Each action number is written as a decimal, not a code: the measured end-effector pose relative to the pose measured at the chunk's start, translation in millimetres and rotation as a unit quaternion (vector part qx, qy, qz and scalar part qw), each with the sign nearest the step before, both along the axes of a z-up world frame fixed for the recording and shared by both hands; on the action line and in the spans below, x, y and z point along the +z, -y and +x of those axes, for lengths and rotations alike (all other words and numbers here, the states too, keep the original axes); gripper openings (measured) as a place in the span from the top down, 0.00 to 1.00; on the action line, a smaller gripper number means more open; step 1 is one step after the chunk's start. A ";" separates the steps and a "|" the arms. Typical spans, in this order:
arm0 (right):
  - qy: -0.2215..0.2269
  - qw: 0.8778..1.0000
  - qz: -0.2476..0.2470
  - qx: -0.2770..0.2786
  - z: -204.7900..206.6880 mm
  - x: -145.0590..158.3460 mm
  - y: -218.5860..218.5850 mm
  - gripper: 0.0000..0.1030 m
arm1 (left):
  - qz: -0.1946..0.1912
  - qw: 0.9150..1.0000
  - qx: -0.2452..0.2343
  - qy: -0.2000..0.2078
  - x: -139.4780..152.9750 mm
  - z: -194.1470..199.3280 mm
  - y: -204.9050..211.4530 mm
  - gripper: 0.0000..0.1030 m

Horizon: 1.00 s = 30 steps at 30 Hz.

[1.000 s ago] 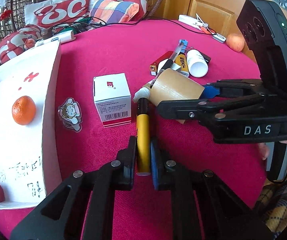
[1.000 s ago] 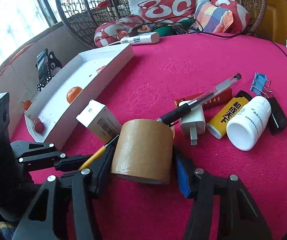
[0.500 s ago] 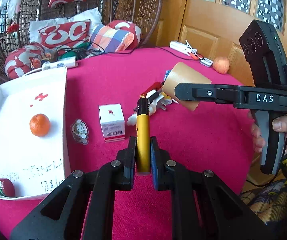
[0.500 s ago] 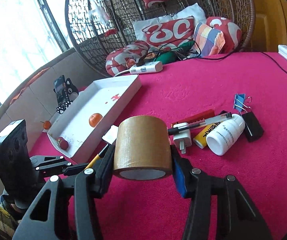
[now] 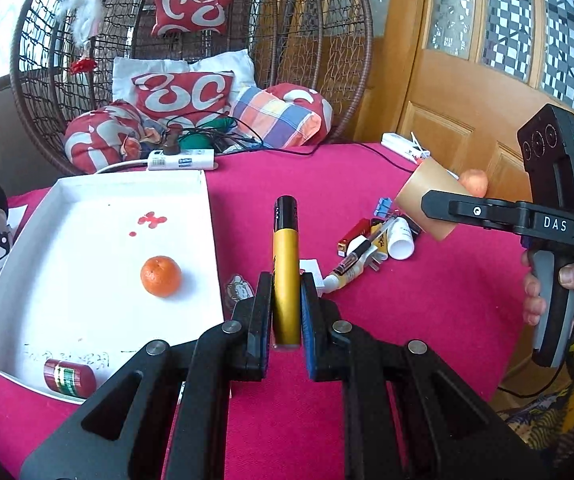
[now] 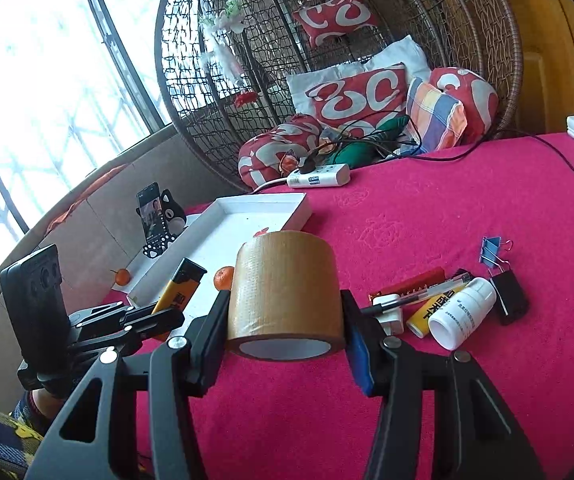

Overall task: Organize rigid objects
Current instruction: 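Carry the yellow lighter and tape roll into the white tray and release both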

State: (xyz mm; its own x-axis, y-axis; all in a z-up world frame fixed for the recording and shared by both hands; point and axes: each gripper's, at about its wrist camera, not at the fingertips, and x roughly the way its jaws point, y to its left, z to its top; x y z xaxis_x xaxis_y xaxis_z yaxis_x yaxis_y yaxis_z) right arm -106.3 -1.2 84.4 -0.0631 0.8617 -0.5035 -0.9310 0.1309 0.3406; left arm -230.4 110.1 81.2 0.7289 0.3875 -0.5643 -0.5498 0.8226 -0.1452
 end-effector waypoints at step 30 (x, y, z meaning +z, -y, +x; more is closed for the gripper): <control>0.001 0.998 0.015 0.054 -22.1 22.1 -41.3 0.50 | -0.014 0.998 0.061 0.025 3.0 -39.8 -28.7 0.88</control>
State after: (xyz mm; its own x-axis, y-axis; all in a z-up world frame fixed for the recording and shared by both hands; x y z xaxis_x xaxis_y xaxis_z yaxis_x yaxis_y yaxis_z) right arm -128.5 40.2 106.5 -0.1558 0.8647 -0.4775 -0.9399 0.0189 0.3409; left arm -270.2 138.8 84.1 0.7048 0.4593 -0.5406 -0.6371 0.7451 -0.1976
